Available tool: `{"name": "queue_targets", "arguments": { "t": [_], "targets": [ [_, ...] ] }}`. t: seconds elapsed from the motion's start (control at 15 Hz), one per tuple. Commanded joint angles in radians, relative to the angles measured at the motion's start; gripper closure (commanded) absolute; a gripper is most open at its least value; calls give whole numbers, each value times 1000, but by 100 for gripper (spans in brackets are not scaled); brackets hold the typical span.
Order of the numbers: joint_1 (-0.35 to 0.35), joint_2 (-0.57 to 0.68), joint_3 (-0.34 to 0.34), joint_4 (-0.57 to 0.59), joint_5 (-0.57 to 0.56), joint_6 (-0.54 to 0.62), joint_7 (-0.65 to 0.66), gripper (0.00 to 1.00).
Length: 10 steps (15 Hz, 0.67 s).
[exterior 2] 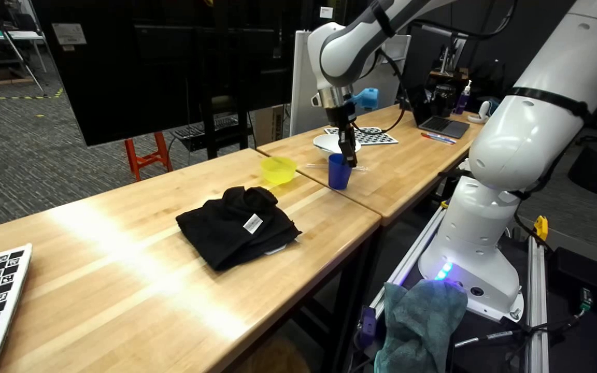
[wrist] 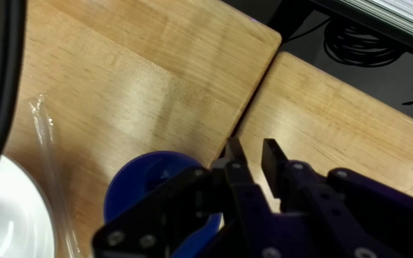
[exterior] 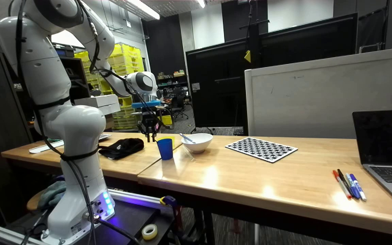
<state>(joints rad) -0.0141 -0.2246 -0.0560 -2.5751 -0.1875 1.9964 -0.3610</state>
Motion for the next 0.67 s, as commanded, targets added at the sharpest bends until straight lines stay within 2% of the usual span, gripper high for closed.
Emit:
{"name": "queue_targets", "arguments": {
  "t": [0.0,0.4,0.6],
  "targets": [
    [6,-12,10,3,-10,-14,18,47],
    [13,10,17,28,-10,-13,10,5],
    [15,24,20,42,-9,-12,6,0]
  ]
}}
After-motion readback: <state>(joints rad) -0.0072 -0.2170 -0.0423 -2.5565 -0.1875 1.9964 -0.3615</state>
